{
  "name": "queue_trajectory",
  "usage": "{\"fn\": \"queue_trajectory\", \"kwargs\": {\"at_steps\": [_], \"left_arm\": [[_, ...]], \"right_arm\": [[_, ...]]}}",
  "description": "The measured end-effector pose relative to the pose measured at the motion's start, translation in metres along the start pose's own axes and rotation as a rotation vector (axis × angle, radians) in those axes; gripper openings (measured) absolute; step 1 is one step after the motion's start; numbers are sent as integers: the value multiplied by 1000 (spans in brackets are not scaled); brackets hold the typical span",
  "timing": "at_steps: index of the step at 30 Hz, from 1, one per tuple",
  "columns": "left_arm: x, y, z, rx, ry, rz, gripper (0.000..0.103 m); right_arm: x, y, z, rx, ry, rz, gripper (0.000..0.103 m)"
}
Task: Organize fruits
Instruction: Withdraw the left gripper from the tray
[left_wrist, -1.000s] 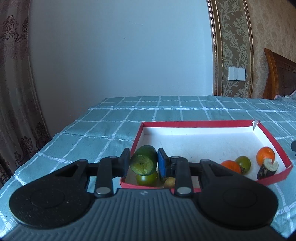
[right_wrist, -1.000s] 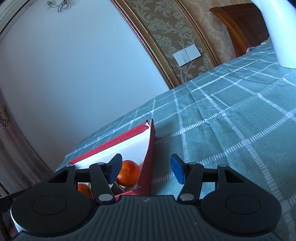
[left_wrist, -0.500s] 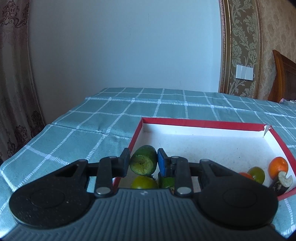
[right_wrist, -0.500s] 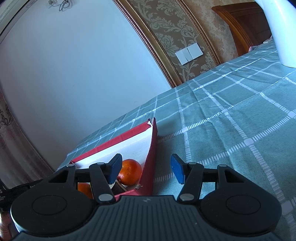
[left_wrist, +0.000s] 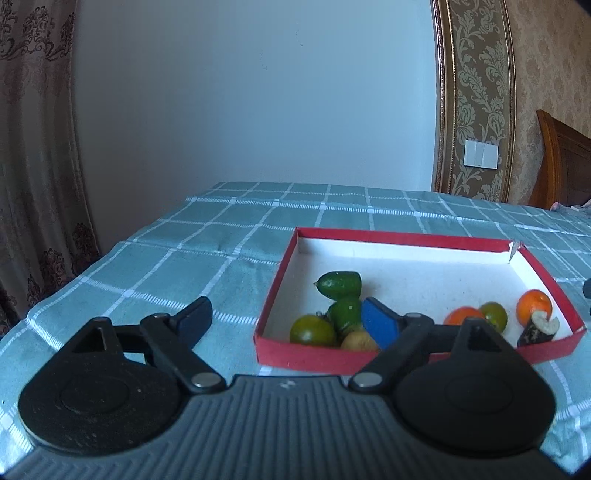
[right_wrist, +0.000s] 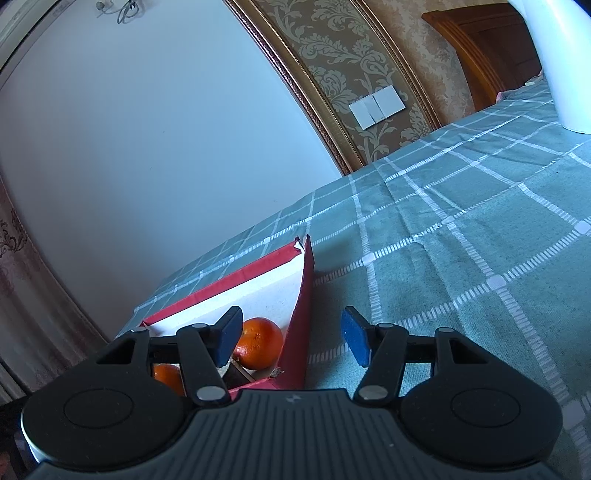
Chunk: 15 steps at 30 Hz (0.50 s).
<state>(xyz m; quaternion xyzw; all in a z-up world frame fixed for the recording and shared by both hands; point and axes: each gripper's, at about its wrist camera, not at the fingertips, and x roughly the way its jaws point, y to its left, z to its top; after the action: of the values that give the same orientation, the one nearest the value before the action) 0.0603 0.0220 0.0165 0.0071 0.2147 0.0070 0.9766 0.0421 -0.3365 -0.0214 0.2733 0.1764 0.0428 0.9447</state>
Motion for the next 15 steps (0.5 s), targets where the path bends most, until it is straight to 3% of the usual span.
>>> {"fn": "queue_trajectory", "kwargs": {"at_steps": [6, 8, 12, 15], "left_arm": [[-6, 10, -24, -44, 33, 11, 91], [-9, 15, -24, -77, 3, 4, 101], [-2, 18, -23, -97, 49, 16, 102], [-1, 20, -24, -101, 53, 21, 102]], "right_arm": [[-3, 3, -1, -15, -18, 0, 64], [-5, 5, -1, -31, -29, 6, 64], [-9, 17, -3, -102, -25, 19, 64], [-19, 41, -11, -196, 34, 48, 64]]}}
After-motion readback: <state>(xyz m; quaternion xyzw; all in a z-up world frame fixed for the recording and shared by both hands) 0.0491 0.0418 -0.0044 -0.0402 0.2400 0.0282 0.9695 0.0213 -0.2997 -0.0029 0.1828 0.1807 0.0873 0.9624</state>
